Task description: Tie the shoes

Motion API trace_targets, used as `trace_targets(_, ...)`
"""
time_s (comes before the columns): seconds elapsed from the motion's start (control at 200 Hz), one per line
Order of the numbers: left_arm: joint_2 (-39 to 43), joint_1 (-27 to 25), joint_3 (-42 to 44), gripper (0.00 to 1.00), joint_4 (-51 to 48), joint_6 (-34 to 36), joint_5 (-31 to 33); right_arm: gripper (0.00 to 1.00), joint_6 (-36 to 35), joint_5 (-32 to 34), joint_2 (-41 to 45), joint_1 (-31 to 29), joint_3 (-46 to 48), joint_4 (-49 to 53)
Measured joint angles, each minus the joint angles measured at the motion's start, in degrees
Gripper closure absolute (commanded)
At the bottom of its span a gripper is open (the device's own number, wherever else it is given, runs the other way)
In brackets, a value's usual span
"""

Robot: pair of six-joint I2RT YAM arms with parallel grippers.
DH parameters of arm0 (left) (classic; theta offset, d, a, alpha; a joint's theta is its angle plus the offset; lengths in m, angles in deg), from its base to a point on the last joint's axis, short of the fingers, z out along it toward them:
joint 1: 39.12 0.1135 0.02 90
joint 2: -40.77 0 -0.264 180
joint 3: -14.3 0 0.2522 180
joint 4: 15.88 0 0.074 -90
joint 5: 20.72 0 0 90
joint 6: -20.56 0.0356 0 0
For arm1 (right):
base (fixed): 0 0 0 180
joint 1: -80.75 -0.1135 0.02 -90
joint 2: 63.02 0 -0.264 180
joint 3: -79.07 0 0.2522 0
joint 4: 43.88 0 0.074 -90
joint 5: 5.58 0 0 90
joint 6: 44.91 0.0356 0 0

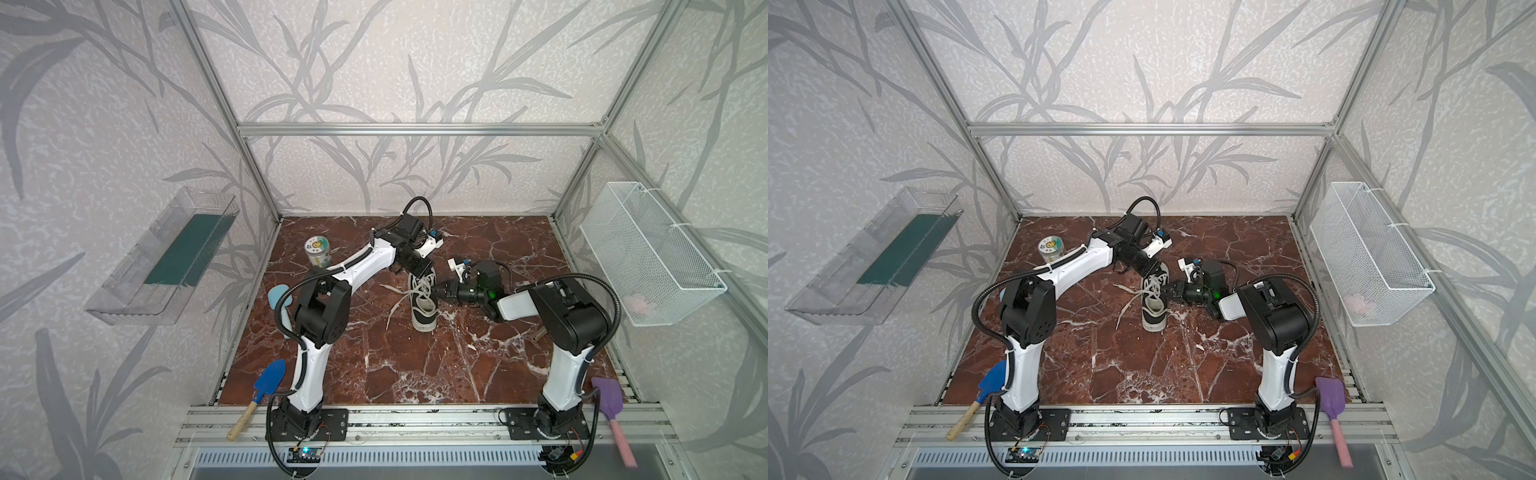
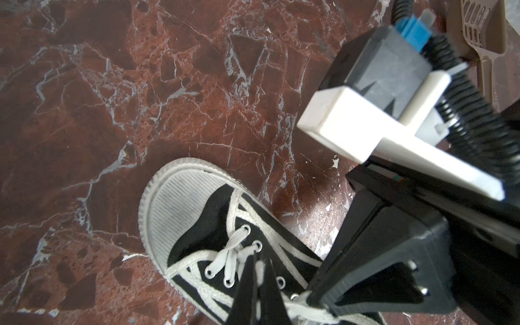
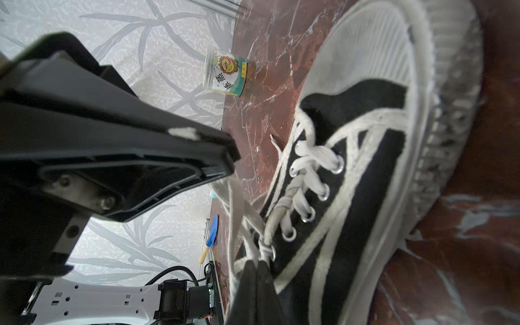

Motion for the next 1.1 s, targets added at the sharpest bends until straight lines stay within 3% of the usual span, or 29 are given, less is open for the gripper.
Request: trace_targets(1.1, 5.1, 4.9, 11.7, 1.0, 4.9, -1.6, 0.3, 1.0, -4.9, 2.6, 6.5, 4.1, 4.3, 7.8)
